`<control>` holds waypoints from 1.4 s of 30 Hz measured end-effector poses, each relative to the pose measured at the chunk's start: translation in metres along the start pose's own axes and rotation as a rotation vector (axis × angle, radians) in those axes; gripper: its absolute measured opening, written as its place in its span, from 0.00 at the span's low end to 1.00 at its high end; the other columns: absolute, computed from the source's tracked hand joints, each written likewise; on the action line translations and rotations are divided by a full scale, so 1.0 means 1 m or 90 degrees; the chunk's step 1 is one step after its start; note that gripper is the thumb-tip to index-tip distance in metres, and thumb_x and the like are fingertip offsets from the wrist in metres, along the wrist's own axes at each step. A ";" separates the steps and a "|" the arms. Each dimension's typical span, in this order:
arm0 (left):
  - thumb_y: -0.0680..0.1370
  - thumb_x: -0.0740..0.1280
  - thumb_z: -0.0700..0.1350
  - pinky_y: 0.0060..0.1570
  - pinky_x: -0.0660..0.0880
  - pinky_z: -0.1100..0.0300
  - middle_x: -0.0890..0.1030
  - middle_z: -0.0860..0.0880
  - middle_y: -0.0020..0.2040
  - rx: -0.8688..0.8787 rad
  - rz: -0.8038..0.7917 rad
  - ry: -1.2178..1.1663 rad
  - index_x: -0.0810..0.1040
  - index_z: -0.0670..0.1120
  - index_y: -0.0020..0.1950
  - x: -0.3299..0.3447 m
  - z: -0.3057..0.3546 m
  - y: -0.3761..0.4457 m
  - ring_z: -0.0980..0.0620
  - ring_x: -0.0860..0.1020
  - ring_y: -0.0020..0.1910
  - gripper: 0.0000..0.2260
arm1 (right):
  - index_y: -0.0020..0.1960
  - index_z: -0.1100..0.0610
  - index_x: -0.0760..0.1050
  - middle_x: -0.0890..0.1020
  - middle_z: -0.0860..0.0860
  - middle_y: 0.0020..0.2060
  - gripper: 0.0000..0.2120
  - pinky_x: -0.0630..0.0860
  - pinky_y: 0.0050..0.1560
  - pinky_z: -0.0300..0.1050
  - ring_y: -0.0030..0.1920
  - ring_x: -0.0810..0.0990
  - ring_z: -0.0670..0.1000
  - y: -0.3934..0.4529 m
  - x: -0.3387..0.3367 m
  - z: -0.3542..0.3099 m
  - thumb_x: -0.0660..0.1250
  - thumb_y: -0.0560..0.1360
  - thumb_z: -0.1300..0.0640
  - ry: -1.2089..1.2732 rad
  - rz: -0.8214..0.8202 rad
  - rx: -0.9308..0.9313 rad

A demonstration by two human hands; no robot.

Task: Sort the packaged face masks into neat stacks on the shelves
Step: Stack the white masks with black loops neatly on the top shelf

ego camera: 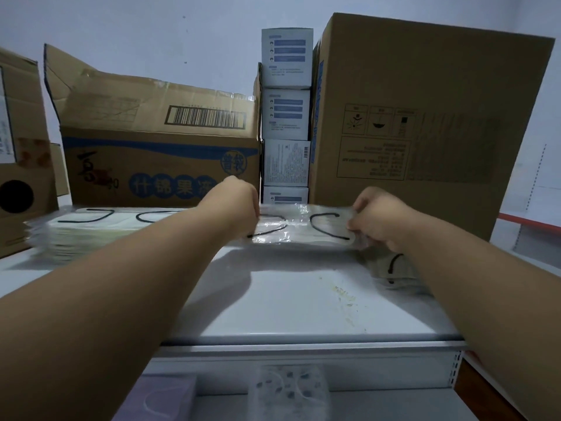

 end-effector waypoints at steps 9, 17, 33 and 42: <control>0.77 0.63 0.38 0.38 0.69 0.57 0.71 0.49 0.34 0.040 -0.168 0.214 0.73 0.44 0.36 0.054 -0.003 0.012 0.51 0.69 0.32 0.09 | 0.51 0.62 0.81 0.85 0.61 0.43 0.08 0.83 0.48 0.54 0.39 0.84 0.58 0.003 0.038 0.003 0.64 0.77 0.66 -0.131 -0.133 0.018; 0.76 0.63 0.36 0.38 0.69 0.57 0.69 0.49 0.33 0.026 -0.147 0.205 0.70 0.45 0.35 0.063 -0.010 0.017 0.51 0.68 0.31 0.11 | 0.47 0.54 0.78 0.83 0.53 0.42 0.03 0.82 0.37 0.48 0.36 0.81 0.52 0.003 0.032 0.007 0.66 0.78 0.60 -0.171 -0.111 -0.066; 0.77 0.61 0.36 0.57 0.78 0.51 0.82 0.46 0.56 0.066 -0.119 0.099 0.83 0.44 0.56 0.063 0.009 0.013 0.45 0.80 0.55 0.14 | 0.50 0.54 0.82 0.81 0.52 0.49 0.05 0.75 0.44 0.43 0.49 0.79 0.54 0.010 0.020 0.019 0.67 0.78 0.59 -0.329 -0.098 -0.075; 0.77 0.62 0.43 0.49 0.76 0.51 0.78 0.51 0.48 0.257 0.038 0.072 0.78 0.54 0.47 0.032 0.042 -0.005 0.47 0.73 0.50 0.08 | 0.45 0.58 0.81 0.82 0.54 0.44 0.11 0.78 0.40 0.46 0.43 0.80 0.54 -0.001 0.011 0.006 0.60 0.77 0.64 -0.435 -0.054 -0.071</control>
Point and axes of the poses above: each hand's wrist, its own y-axis towards the middle knuckle, its own x-axis out of the palm, z = x × y, the point moved 7 cm from there along y, towards the middle knuckle
